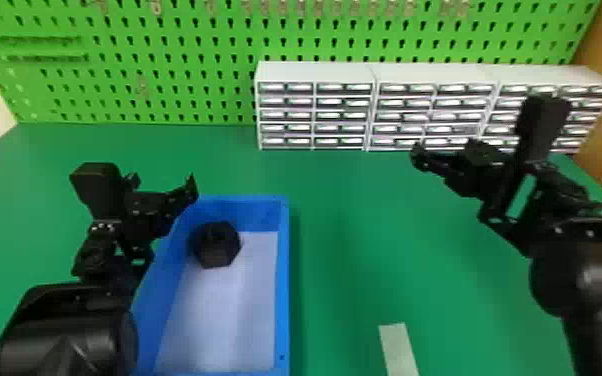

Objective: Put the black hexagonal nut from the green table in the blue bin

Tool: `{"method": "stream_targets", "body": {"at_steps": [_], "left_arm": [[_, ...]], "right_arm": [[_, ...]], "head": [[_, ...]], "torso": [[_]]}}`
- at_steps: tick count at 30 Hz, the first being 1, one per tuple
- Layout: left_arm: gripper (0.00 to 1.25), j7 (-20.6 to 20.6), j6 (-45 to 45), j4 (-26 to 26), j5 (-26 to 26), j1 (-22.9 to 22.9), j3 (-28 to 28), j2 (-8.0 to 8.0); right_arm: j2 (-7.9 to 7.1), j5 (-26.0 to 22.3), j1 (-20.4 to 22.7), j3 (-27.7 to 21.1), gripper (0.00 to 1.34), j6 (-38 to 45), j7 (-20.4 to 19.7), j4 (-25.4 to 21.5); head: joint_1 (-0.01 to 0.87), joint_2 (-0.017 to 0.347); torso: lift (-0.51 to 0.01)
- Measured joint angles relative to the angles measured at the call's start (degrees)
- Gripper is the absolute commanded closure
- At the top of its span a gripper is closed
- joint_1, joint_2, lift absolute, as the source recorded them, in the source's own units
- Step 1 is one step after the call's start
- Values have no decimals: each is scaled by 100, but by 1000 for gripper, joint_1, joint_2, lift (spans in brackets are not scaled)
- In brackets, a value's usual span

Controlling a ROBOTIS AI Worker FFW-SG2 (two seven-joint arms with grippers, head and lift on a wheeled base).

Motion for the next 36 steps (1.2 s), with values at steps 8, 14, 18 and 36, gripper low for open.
{"method": "stream_targets", "body": {"at_steps": [8, 14, 18, 36], "left_arm": [[182, 0, 0, 0, 0, 9, 16, 0], [182, 0, 0, 0, 0, 13, 16, 0], [182, 0, 0, 0, 0, 22, 23, 0], [183, 0, 0, -18, 31, 65, 65, 0]], "right_arm": [[42, 212, 257, -364, 71, -198, -80, -200], [60, 418, 492, -528, 71, -579, -91, -284], [117, 620, 687, -607, 71, -1001, -124, -320], [336, 887, 1515, -764, 81, -2102, -491, -339]], "head": [[686, 51], [686, 51], [686, 51], [686, 51]], "torso": [[-97], [-97], [-97], [-97]]}}
